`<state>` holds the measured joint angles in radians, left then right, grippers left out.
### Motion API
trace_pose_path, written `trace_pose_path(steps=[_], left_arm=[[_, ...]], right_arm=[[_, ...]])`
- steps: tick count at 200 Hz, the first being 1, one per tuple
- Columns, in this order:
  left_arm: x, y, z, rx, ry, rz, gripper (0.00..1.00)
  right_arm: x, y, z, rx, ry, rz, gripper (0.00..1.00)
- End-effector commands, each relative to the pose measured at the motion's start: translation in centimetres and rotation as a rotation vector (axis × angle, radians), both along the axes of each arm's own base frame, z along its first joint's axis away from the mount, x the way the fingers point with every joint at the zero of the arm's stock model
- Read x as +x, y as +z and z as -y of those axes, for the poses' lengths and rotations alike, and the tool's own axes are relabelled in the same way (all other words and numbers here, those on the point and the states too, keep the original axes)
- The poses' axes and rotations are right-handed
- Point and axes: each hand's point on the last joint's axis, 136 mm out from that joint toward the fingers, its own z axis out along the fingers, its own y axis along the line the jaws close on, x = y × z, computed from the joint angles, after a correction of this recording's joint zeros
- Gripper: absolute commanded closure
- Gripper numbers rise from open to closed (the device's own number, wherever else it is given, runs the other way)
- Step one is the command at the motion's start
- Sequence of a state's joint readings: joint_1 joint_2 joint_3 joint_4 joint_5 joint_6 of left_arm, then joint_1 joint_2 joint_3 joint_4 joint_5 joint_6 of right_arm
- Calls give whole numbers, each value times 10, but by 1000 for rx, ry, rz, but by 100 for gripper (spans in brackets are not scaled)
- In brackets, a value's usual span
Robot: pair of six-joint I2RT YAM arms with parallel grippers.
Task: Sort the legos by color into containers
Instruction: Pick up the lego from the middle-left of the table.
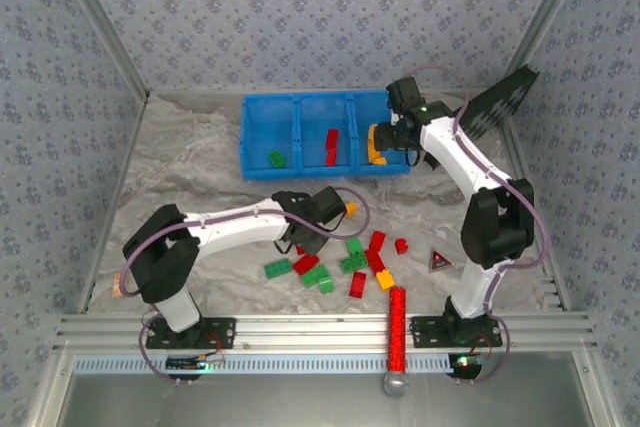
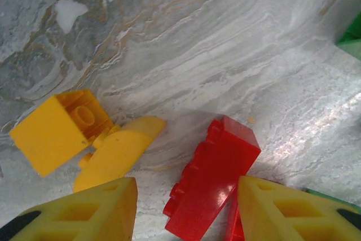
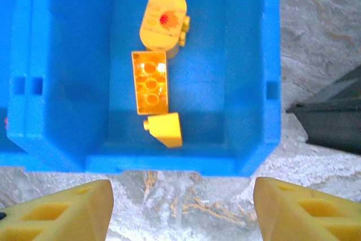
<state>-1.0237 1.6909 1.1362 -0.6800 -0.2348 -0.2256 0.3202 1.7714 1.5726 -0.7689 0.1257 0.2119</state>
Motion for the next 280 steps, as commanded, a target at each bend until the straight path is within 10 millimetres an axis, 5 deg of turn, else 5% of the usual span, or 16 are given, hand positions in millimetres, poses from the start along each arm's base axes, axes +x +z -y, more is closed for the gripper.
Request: trace_pose_path(steps=[1,69,166,242,280], left_arm=[[2,0,5,45,-81,20,50],[-2,-11,21,49,-175,12,51],[-13,-36,19,72,-171,-57,52],[-7,-46,20,94,-143,-48,86],[16,-17,25,38,-104,26,91]], right_arm=[[-15,2,14,-40,-11,-7,31],[-33,-8,32,-38,-60,-31,30],[-29,-9,38,-41,-73,-36,30],[-44,-3,44,-60,-79,-44,30],[-78,0,37,-6,-44,-54,30]])
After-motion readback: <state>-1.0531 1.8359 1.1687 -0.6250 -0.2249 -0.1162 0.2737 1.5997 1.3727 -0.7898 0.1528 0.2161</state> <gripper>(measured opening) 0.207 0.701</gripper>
